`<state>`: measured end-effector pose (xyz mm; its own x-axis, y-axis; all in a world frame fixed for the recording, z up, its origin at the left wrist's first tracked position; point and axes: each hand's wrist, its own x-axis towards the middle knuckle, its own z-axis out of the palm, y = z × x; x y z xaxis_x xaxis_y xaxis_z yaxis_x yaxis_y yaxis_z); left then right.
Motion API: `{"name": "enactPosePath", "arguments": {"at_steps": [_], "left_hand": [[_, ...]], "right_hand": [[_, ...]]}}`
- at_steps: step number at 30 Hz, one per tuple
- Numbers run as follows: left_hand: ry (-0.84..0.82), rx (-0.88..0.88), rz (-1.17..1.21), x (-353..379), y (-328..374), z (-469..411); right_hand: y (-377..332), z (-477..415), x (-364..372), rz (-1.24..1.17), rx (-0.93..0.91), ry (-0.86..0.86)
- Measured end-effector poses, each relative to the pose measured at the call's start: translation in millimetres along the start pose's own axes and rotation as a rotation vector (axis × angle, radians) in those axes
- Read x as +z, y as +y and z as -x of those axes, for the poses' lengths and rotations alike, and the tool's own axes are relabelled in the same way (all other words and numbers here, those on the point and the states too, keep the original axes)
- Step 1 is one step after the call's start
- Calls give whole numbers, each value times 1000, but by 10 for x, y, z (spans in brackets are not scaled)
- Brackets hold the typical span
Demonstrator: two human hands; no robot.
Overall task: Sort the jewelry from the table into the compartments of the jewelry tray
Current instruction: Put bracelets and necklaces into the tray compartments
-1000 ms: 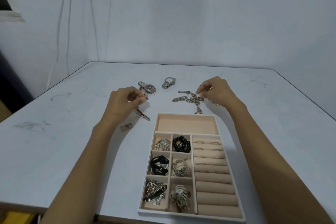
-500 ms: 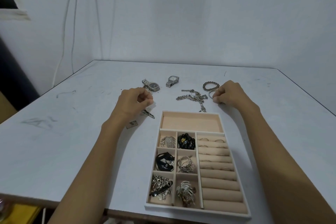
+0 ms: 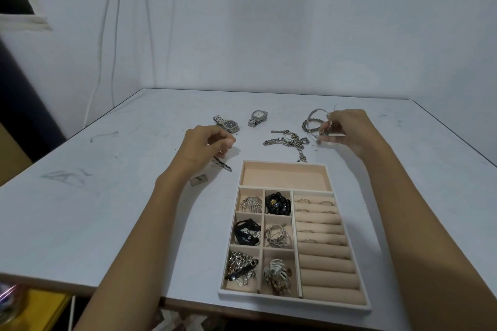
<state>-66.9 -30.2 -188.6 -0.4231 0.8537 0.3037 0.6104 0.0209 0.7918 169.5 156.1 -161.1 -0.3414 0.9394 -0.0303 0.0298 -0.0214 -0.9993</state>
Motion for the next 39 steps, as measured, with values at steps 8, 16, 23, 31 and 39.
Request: {"name": "enactPosePath", "arguments": {"at_steps": [8,16,23,31,39], "left_hand": [[-22,-10,200,47,138,39],[-178,55,206,48,332,257],[-483,129,69,-6,308,518],[-507,132,28,0,261,581],[-375,91,110,-26,228,539]], "right_hand": [[-252,299,73,-121,-95,-115],[-264,594,131,-96,-152,-233],[-179,734,193,-131,-119,-307],[-169,814,183,-224,2,-454],[-162,904,104,465,-166,-459]]}}
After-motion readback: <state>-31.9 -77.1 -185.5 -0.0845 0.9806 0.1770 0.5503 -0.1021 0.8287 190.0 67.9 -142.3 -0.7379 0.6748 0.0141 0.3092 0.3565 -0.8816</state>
